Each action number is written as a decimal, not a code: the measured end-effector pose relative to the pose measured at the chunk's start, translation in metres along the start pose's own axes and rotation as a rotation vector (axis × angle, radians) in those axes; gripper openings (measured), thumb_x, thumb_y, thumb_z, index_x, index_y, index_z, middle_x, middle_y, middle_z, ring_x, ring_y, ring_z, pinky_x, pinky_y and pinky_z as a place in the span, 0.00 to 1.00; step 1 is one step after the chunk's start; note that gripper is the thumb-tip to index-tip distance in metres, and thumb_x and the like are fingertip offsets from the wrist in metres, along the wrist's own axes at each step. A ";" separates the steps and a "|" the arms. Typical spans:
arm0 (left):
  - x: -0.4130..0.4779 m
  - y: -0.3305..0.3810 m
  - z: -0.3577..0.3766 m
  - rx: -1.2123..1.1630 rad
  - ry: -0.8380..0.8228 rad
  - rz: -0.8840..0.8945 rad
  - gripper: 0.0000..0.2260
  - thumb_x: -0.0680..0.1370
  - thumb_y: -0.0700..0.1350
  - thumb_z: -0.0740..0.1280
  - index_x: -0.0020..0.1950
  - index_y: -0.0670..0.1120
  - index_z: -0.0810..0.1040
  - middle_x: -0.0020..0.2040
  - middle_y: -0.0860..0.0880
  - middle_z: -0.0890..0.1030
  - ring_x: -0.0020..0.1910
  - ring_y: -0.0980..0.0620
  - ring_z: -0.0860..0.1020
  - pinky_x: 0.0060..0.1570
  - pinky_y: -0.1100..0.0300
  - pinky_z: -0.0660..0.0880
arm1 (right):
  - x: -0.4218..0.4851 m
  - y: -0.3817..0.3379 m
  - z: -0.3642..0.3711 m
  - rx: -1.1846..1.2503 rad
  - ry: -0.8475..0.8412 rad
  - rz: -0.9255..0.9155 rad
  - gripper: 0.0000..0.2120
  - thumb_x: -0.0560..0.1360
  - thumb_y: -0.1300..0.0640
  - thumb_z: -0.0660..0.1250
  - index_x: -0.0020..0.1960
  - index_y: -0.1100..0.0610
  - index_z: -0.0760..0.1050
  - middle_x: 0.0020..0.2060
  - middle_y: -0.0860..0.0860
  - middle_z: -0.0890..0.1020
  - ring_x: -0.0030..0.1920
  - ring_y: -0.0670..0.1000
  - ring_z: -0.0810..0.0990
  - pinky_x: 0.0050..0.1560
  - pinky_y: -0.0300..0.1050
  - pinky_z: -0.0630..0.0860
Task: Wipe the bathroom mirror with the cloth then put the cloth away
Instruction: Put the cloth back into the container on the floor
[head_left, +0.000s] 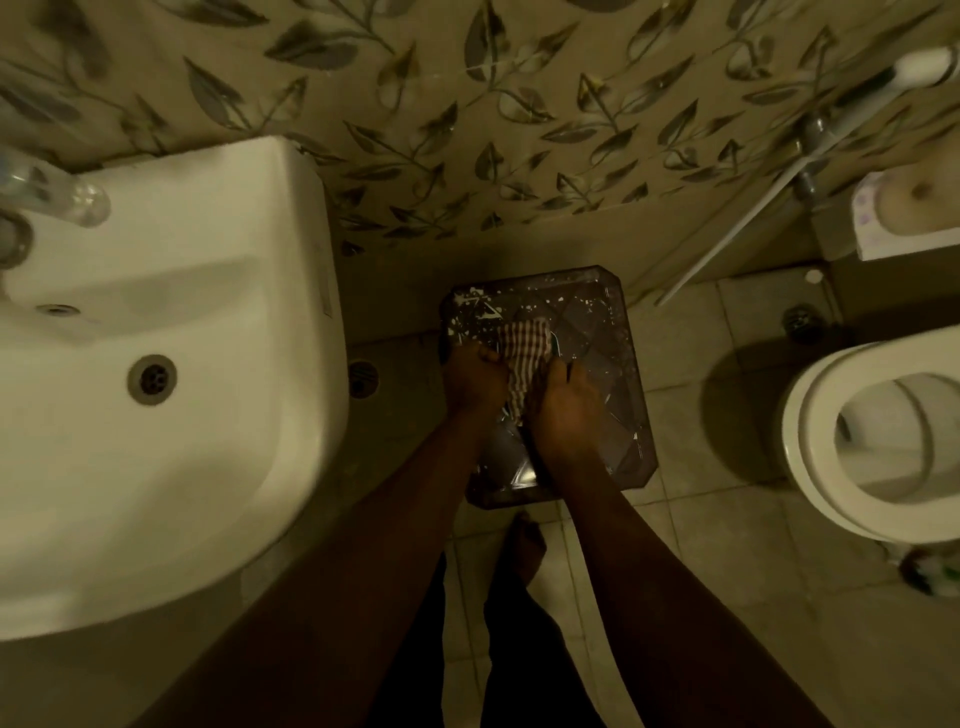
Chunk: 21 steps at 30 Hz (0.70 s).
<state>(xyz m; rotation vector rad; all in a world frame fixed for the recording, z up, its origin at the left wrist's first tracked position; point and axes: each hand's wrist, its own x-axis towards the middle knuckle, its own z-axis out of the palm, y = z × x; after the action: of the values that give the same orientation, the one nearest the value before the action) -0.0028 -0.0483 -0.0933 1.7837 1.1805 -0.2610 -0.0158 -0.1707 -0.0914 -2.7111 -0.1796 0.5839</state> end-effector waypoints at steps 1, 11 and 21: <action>-0.005 0.003 -0.001 -0.014 -0.019 -0.011 0.05 0.78 0.35 0.72 0.53 0.40 0.85 0.56 0.40 0.86 0.57 0.40 0.84 0.58 0.49 0.82 | -0.002 0.000 -0.004 -0.008 -0.015 -0.001 0.25 0.81 0.56 0.70 0.76 0.60 0.70 0.70 0.61 0.75 0.66 0.61 0.78 0.65 0.55 0.77; -0.088 0.055 -0.062 -0.212 -0.210 0.110 0.06 0.80 0.44 0.70 0.46 0.53 0.84 0.41 0.58 0.83 0.44 0.53 0.83 0.43 0.63 0.77 | -0.032 -0.058 -0.085 -0.005 0.056 -0.037 0.25 0.83 0.55 0.68 0.77 0.58 0.68 0.70 0.58 0.76 0.70 0.57 0.75 0.70 0.51 0.73; -0.135 0.129 -0.244 -0.561 -0.087 0.312 0.08 0.83 0.43 0.68 0.45 0.52 0.82 0.43 0.48 0.84 0.43 0.50 0.82 0.48 0.54 0.80 | -0.044 -0.213 -0.179 0.326 0.443 -0.310 0.16 0.80 0.67 0.67 0.67 0.68 0.78 0.56 0.66 0.81 0.57 0.66 0.80 0.58 0.58 0.76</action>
<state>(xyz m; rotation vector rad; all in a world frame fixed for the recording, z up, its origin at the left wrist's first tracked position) -0.0412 0.0529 0.1941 1.4110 0.7943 0.1647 0.0095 -0.0391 0.1564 -2.3564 -0.3451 -0.0772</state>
